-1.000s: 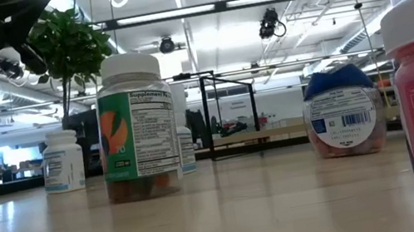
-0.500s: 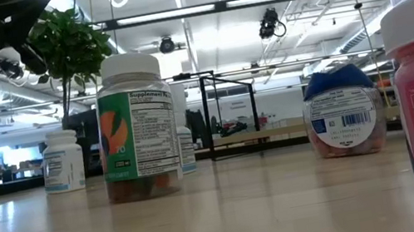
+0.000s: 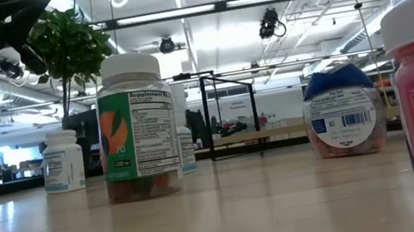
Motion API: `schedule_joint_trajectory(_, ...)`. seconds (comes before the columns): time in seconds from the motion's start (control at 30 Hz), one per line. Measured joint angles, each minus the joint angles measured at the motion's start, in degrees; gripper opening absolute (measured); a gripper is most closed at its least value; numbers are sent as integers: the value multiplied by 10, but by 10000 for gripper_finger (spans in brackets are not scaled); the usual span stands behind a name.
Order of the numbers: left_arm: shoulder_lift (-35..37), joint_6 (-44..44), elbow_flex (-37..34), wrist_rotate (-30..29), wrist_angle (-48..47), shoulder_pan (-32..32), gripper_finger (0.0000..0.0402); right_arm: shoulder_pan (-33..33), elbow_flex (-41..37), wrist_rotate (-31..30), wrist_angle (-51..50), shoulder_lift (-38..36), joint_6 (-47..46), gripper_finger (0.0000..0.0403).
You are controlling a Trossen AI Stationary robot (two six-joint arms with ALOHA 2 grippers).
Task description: Pick and place medicine bottles onto shelf by color
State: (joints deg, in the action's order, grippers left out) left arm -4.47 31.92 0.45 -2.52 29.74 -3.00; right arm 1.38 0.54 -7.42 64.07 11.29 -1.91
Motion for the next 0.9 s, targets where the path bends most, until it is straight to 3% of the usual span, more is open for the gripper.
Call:
schedule_joint_trajectory(0.33,0,-3,0,0,0,0,35,0,0,0,0,0,0,12)
schedule_joint_trajectory(0.47,0,-76,0,-2,1,0,38,0,0,0,0,0,0,12)
schedule_joint_trajectory(0.57,-9,-98,10,-97,62,-4,36,0,0,0,0,0,0,12)
schedule_joint_trajectory(0.63,-19,-119,37,-128,64,-4,33,0,0,0,0,0,0,12)
schedule_joint_trajectory(0.73,-69,-127,110,-121,1,-3,29,0,0,0,2,0,11,12)
schedule_joint_trajectory(0.9,-231,-103,288,-77,-152,-3,30,0,26,0,8,0,103,12)
